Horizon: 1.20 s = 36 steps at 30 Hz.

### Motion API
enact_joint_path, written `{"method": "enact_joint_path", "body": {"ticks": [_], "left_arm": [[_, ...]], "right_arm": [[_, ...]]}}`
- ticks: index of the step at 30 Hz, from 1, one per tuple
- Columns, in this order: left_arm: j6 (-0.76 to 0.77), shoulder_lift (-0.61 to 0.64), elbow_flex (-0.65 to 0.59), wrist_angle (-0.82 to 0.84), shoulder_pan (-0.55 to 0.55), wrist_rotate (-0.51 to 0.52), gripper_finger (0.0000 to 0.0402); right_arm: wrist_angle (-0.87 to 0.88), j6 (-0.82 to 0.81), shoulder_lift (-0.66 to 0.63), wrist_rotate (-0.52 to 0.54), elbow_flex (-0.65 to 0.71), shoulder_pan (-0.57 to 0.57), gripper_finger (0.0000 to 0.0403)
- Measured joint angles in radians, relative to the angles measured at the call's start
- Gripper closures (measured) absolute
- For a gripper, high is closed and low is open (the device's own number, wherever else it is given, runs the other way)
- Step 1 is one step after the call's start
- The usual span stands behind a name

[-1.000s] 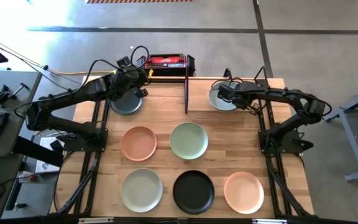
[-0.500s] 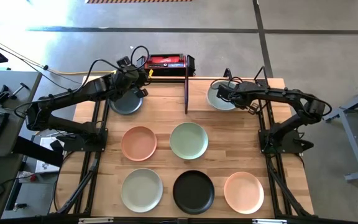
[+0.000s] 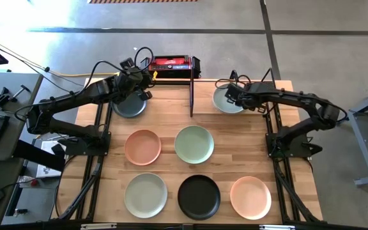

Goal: Place and stack plates onto a shelf
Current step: Stack the light blue plate on top of the white plate on the shelf

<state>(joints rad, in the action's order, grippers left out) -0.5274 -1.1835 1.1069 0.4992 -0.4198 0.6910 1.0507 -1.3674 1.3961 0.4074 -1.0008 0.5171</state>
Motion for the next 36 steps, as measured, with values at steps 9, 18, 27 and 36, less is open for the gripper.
{"method": "enact_joint_path", "body": {"ticks": [9, 18, 27, 36], "left_arm": [[0.000, 0.000, 0.000, 0.000, 0.000, 0.000, 0.0268], [0.000, 0.000, 0.000, 0.000, 0.000, 0.000, 0.0268], [0.000, 0.000, 0.000, 0.000, 0.000, 0.000, 0.0268], [0.000, 0.000, 0.000, -0.003, 0.000, -0.010, 0.0268]], "right_arm": [[0.006, 0.308, -0.023, -0.127, 0.000, 0.000, 0.0274], [0.006, 0.457, -0.014, -0.192, 0.001, 0.029, 0.0274], [0.041, 0.509, -0.007, -0.234, 0.001, 0.035, 0.0274], [0.039, 0.508, -0.007, -0.215, 0.001, 0.040, 0.0275]]}}
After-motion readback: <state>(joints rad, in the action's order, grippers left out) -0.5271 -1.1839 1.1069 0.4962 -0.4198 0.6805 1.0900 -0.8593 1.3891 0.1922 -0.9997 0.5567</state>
